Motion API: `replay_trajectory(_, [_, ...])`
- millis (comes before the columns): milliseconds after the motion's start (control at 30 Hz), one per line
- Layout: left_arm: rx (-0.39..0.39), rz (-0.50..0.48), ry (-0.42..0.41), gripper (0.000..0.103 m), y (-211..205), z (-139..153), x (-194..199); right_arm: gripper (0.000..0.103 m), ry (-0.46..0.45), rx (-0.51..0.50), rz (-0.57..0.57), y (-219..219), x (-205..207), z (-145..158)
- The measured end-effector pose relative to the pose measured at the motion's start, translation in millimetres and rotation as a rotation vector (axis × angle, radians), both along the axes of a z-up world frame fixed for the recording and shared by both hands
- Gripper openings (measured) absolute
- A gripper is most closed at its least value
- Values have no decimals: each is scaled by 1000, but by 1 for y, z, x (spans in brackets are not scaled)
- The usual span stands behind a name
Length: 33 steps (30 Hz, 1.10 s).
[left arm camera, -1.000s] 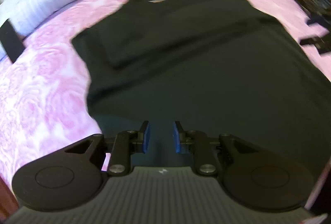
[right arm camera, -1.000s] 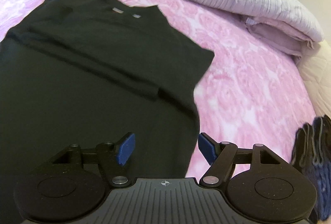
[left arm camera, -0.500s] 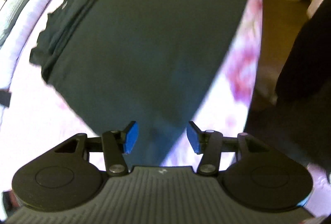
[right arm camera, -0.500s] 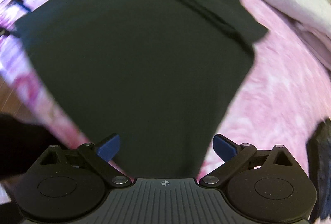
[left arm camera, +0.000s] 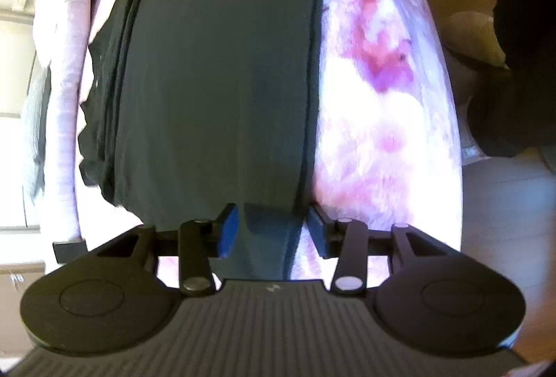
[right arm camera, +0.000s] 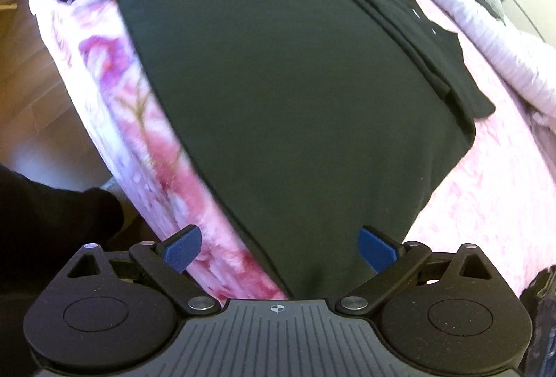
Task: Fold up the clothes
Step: 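Grasp the shirt hem with both grippers and lift it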
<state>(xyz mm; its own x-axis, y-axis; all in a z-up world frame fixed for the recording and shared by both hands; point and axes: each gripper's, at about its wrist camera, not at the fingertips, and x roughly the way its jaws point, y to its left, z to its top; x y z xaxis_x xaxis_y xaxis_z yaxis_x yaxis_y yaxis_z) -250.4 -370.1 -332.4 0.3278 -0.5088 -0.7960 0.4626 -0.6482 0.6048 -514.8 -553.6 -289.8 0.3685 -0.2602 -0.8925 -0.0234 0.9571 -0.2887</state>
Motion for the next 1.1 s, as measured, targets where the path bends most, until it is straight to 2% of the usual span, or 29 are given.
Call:
replay_trajectory(33, [-13,19,1,39,-2,0,3,99,-4,-20,4,2,-1,-3])
replay_trajectory(67, [-27,39,1,31,-3,-1,6,99,-9,-42,7,4,-2,-5])
replay_trajectory(100, [-39,69,-11,11,-6,-2,8,99,-10,-66,0,5,-3,-8])
replay_trajectory(133, [-51,100,-27,8,-8,-4,12,99,-10,-89,-8,5,-4,-10])
replay_trajectory(233, [-62,121,5,8,-8,-3,14,99,-23,-127,0,10,-7,-13])
replay_trajectory(333, [-64,151,48,8,-12,-1,20,99,-82,-172,83,25,-7,-12])
replay_trajectory(533, [-71,264,185,8,-22,17,34,99,-139,-167,158,48,19,-21])
replay_trajectory(633, [-67,257,197,8,-29,18,38,99,-112,-234,155,46,24,-35])
replay_trajectory(900, [-78,215,173,8,-25,9,38,95,-40,-448,224,17,-21,-55])
replay_trajectory(967, [-77,211,167,8,-27,8,38,87,-35,-469,273,16,-28,-58])
replay_trajectory(1000, [-76,211,165,7,-28,8,38,77,-32,-466,296,17,-29,-58])
replay_trajectory(1067, [-75,210,163,7,-29,11,39,48,-25,-456,316,19,-31,-56])
replay_trajectory(1100, [-74,208,162,6,-29,13,39,25,-21,-448,306,18,-30,-53])
